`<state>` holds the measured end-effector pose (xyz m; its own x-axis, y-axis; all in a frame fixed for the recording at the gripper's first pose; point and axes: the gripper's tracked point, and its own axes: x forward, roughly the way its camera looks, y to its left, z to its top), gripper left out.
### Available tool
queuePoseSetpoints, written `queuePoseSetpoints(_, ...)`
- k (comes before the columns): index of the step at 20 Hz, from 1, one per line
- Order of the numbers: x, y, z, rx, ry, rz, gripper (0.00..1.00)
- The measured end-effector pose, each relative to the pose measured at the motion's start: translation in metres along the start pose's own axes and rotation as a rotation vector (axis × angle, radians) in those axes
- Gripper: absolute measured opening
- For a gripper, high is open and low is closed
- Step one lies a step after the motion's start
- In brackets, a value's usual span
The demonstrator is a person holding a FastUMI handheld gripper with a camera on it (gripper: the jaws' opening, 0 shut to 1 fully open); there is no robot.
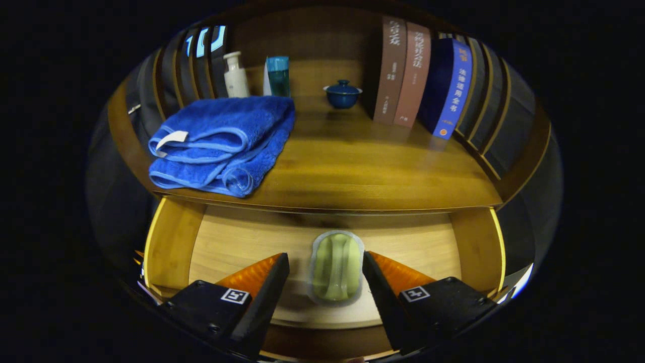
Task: Pull open the drawer, take out the items inside it, and place them on the countertop above the cabinet.
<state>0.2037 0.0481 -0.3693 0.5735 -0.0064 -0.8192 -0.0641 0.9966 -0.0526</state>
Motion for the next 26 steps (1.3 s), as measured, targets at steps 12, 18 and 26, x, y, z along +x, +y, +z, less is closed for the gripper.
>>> queuePoseSetpoints(12,0.031,-0.016,-0.037,0.056,0.135,-0.093,0.34)
queuePoseSetpoints(18,0.034,-0.019,-0.027,0.059,0.086,-0.04,0.19)
queuePoseSetpoints(26,-0.05,-0.011,0.008,0.073,0.031,0.048,0.12)
